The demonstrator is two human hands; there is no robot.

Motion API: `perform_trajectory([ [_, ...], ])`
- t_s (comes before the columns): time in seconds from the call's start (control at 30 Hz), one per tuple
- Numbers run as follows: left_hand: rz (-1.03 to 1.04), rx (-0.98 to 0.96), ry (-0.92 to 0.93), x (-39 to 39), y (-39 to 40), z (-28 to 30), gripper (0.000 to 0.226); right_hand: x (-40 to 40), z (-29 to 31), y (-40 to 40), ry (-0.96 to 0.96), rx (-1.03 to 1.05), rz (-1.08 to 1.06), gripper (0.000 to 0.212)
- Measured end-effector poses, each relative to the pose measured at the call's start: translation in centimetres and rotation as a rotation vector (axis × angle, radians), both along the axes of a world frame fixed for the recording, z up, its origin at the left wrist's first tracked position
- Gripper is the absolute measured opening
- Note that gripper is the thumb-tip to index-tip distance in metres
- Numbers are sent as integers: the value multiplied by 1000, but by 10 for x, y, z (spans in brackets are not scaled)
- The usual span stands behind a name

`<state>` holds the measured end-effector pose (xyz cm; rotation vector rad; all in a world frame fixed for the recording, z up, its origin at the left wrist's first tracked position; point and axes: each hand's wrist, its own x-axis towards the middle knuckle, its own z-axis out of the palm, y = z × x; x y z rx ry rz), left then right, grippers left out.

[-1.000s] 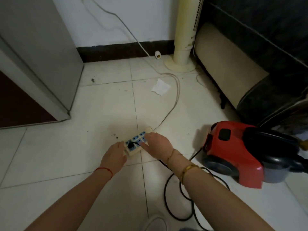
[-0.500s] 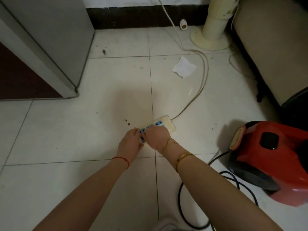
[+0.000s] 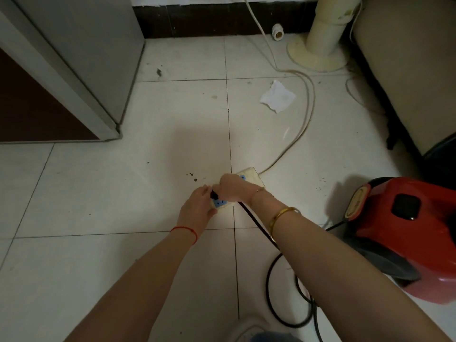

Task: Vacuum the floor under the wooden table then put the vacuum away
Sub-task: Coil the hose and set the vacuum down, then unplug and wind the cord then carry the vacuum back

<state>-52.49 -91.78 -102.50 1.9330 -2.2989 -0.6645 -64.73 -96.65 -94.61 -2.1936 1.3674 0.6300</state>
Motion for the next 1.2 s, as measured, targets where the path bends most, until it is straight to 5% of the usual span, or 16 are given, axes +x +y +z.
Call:
perform_trajectory([
  [0.13, -24, 18, -17, 1, -2, 1, 64, -25, 19, 3, -102, -112, -71, 30],
  [0.33, -70, 36, -147, -8, 7, 17, 64, -86, 28, 58, -389, -277, -472, 39],
  [0.5, -151, -80, -72, -49, 32, 37, 39, -135, 47, 102, -505, -306, -630, 33],
  [0.87, -388, 11, -62, -146, 122, 36, 37, -220, 39, 207, -115, -626, -612, 18],
  [1.2, -397, -51, -159, -204, 152, 8, 56, -240, -28, 281, -45, -363, -834, 24],
])
